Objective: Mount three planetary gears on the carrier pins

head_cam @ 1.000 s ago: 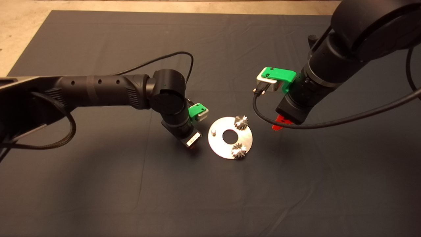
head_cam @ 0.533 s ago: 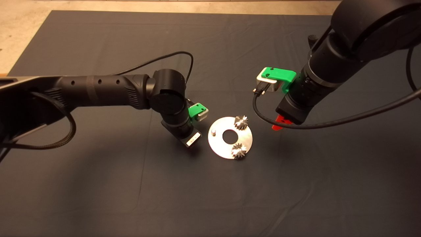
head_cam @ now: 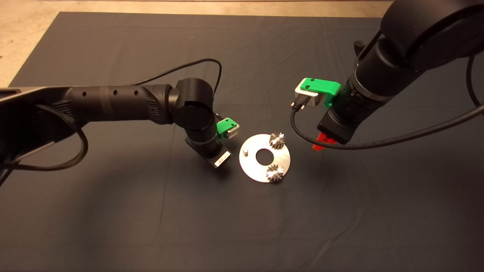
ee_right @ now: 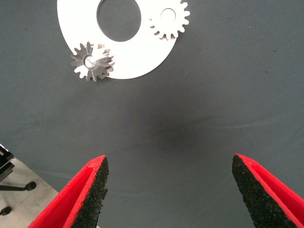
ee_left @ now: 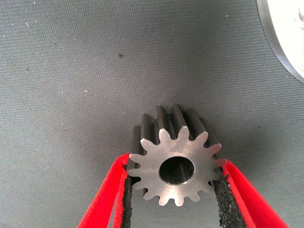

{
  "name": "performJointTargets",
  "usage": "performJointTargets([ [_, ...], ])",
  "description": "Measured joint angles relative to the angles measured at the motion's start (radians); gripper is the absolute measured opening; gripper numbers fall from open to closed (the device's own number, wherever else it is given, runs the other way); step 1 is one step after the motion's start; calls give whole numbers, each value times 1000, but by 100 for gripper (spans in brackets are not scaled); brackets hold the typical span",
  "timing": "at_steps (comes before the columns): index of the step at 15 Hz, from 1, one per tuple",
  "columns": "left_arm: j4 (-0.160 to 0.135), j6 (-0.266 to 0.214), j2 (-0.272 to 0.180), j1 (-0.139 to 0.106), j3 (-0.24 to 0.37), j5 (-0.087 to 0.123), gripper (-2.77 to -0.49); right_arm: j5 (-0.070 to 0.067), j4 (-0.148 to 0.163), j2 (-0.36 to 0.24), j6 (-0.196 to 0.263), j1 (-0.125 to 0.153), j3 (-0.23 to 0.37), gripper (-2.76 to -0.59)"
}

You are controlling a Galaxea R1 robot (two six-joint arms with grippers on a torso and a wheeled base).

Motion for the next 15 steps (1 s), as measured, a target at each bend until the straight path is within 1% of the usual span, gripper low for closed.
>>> performJointTargets([
  [5,0,0,1,-1,0,1,-236,0,0,0,0,0,0,-145],
  [8,0,0,6,-3,0,11,-238,0,0,0,0,0,0,-145],
  [9,1,0,7,-10,0,14,-238,0,0,0,0,0,0,-145],
  [10,-1,0,7,-31,1,19,-243,-1,0,0,0,0,0,-145],
  [11,0,0,8,-62,5,30,-248,0,0,0,0,1,0,-145],
  [12,1,-1,9,-101,15,39,-248,0,0,0,0,2,0,-145],
  [13,0,-2,15,-138,27,41,-249,1,0,-1,0,2,0,-145],
  [14,1,-9,22,-162,34,40,-248,0,0,-3,0,3,1,-145],
  [15,0,-12,28,-166,37,40,-248,1,1,-7,0,3,5,-145],
])
